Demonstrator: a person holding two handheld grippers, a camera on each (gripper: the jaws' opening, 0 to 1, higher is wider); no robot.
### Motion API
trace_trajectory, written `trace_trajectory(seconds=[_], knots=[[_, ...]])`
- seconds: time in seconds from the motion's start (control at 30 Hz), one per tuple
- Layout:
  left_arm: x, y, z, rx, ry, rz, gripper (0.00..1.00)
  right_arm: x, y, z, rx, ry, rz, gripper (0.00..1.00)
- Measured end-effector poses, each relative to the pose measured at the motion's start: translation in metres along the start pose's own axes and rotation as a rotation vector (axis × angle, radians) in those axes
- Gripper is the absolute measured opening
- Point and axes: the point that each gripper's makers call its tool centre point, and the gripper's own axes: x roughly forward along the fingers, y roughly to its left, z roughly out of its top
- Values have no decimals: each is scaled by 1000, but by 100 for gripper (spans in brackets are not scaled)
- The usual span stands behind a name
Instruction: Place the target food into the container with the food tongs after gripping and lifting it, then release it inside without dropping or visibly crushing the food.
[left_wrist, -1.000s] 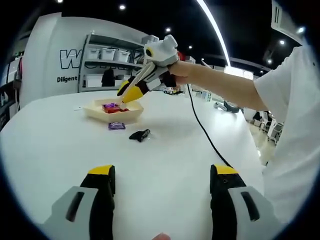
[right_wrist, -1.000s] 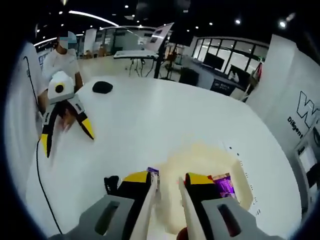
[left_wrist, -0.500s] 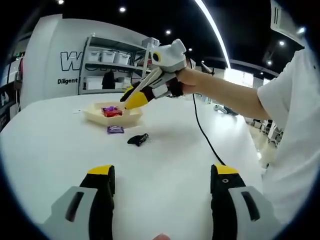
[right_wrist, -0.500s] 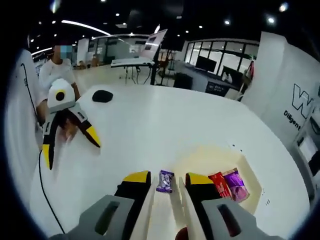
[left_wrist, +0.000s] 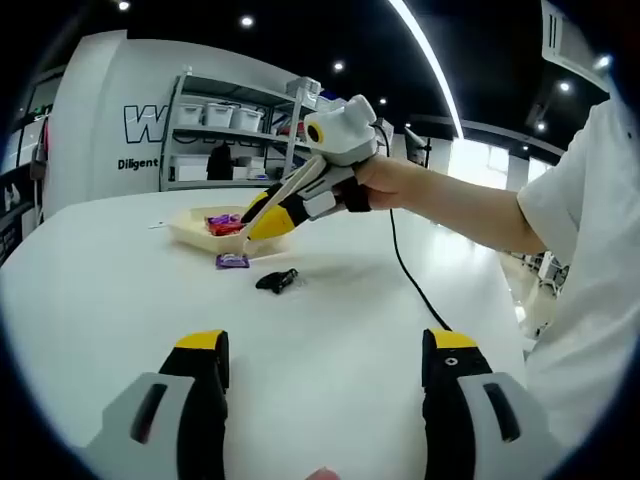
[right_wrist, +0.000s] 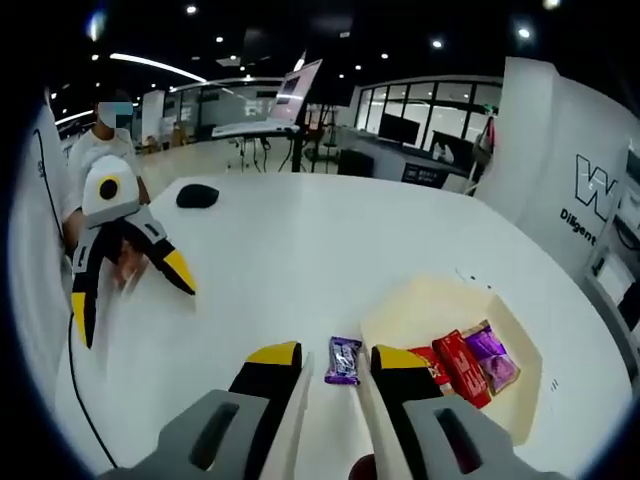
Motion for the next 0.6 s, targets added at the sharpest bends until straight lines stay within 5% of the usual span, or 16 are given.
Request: trace_trajectory(seconds=[0.6], knots=[[1, 4, 1, -4, 3, -7, 77, 20, -4, -7, 46, 12, -38, 21]])
